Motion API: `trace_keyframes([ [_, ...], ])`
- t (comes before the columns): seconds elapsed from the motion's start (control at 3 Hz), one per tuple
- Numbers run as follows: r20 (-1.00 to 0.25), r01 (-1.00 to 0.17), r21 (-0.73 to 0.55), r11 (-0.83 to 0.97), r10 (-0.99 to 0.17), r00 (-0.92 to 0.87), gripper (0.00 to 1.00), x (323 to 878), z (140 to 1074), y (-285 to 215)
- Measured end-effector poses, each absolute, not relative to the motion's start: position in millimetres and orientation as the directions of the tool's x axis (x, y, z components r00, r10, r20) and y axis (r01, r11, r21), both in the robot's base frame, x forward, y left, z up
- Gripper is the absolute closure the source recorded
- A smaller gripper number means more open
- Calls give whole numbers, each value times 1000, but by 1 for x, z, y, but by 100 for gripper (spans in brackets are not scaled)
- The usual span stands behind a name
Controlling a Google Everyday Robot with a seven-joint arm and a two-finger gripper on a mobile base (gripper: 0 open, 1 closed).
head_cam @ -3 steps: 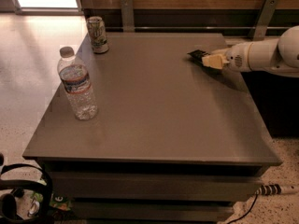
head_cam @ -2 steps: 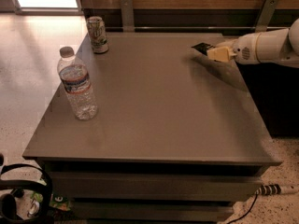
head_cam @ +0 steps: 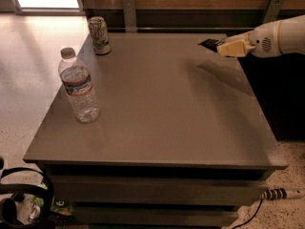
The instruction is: Move rxbar chocolate near water bottle
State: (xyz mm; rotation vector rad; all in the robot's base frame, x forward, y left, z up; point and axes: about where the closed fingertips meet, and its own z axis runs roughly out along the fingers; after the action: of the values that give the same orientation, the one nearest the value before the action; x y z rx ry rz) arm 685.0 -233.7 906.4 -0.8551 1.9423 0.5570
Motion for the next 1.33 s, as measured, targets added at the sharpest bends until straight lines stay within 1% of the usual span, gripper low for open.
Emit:
trace_keyframes([
  [0.33,-869,-797,59,601,-362,-337,100,653,918,-222],
  [0.67,-856,-833,102,544,-379,-352,100,616,915,-196],
  [1.33,-850,-886,121,448,-415,-325,100,538,912,-127],
])
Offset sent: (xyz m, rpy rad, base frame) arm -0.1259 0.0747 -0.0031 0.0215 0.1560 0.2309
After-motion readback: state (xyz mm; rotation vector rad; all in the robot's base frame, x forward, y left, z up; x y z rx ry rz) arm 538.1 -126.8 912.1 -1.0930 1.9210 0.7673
